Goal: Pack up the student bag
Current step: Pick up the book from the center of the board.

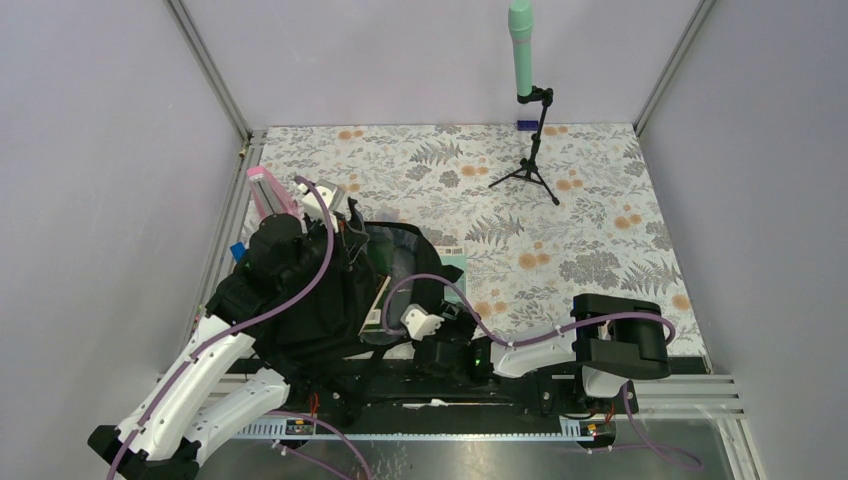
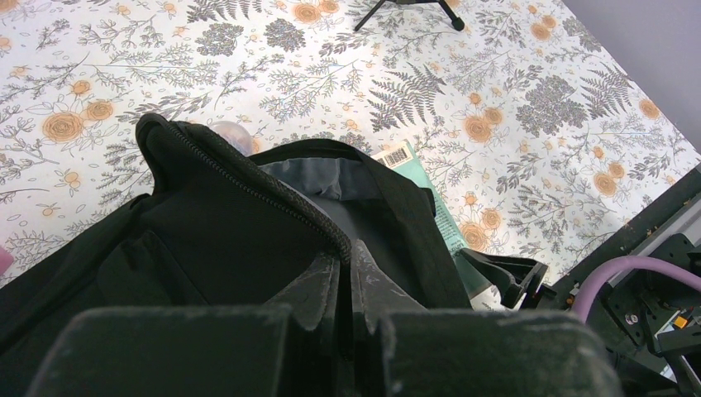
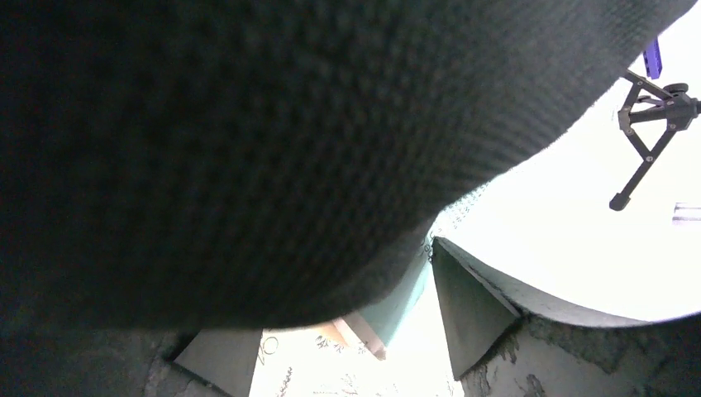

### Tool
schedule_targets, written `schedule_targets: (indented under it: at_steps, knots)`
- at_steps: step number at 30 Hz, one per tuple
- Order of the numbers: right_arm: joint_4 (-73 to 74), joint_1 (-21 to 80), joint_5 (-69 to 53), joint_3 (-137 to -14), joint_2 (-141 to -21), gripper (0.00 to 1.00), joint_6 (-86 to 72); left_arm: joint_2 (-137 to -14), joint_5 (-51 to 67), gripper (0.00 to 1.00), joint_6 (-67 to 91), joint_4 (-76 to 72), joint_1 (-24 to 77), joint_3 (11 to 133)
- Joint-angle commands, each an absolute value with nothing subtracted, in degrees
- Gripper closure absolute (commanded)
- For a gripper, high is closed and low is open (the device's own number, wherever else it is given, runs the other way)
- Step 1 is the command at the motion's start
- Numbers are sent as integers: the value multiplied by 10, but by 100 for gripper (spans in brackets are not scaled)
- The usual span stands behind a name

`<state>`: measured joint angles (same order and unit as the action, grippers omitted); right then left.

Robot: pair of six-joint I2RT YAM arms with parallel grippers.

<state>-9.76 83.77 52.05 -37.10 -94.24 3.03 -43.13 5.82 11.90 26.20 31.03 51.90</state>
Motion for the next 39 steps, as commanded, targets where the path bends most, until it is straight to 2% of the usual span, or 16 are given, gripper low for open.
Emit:
schedule_targets:
  at_steps: [1, 3, 8, 12, 23, 32, 39]
  knots:
    - [-80, 833, 546, -385, -946, 27, 9, -415, 60, 100, 119, 199, 308, 525]
    - [-80, 831, 550, -392, -959, 36, 13, -415, 60, 100, 119, 199, 308, 526]
    - [-83, 831, 568, -393, -958, 84, 14, -414, 61, 100, 119, 199, 308, 526]
    - [-74, 831, 593, -376, -917, 100, -21, -413, 60, 100, 119, 199, 308, 526]
    - [86, 822, 664, -354, -716, 100, -159, -403, 57, 100, 120, 184, 307, 515]
    - [171, 744, 649, -363, -546, 100, -169, -398, 50, 100, 121, 182, 305, 514]
    - [173, 725, 615, -396, -486, 100, -146, -391, 47, 100, 121, 179, 305, 511]
